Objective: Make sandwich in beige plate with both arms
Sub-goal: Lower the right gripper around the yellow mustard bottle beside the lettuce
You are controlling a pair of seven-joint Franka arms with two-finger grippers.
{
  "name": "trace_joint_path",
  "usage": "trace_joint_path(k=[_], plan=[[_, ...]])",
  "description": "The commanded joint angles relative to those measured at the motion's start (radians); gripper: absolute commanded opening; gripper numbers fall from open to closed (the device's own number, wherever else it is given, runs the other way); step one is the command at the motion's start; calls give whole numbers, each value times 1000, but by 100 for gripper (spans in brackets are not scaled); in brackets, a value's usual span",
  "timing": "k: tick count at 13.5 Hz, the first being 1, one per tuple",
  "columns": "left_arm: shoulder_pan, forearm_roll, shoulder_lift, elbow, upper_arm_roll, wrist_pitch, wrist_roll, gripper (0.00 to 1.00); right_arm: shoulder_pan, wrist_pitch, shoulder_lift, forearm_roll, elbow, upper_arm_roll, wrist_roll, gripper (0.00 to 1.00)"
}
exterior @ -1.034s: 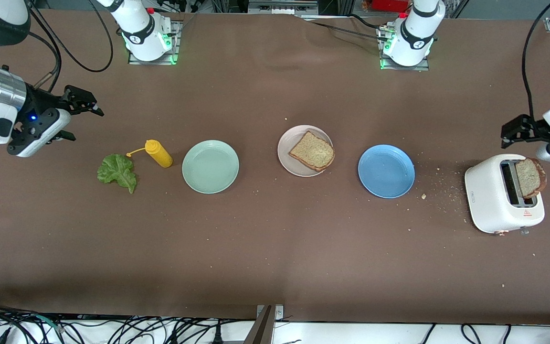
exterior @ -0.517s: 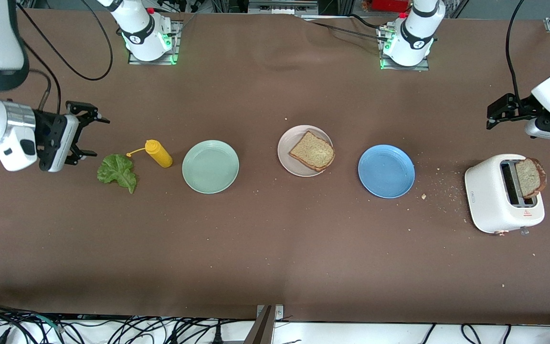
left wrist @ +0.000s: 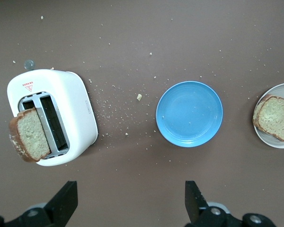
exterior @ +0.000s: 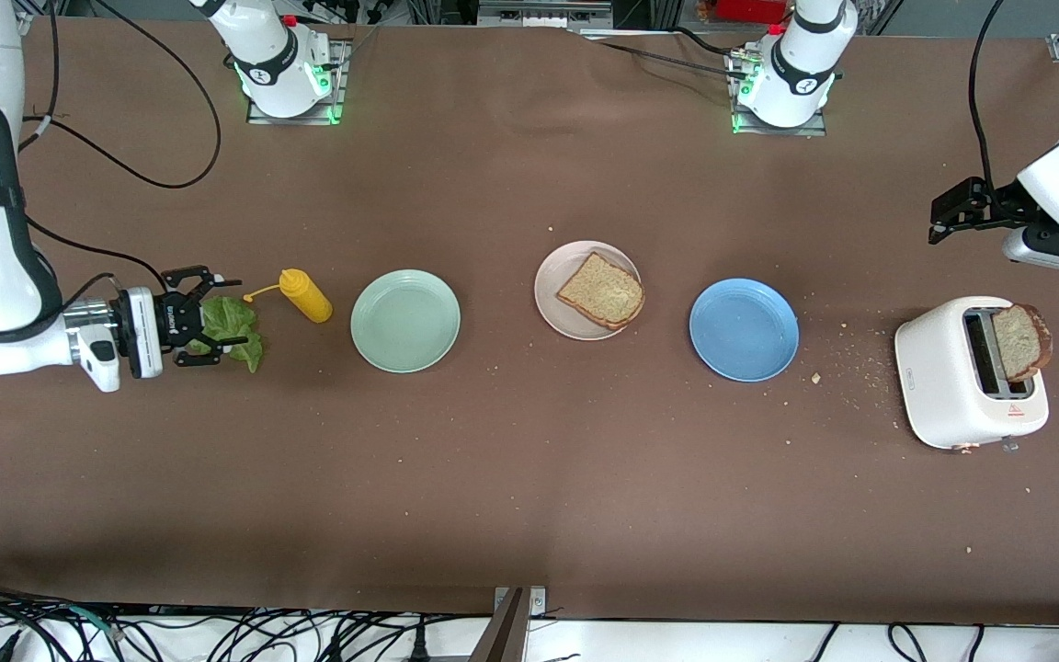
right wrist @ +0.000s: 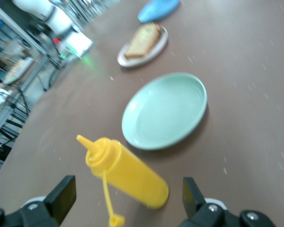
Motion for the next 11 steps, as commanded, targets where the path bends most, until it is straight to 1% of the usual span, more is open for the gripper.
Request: trace_joint_path(k=[1,3,9,11], plan=[[-9,-13,3,25,13,-19,-9,100,-23,-46,74,58,31,9,-133,100],[-11,-13,7,25,12,-22,-10,100,-37,-67,92,55,34,9,-213,100],[-8,-18,9,28,12,-22,0,100,-77,-77,183,54,71,12,-393,100],[-9,-13,9,28,12,-22,0,100,-78,-138,227,57,102,12,-465,100]])
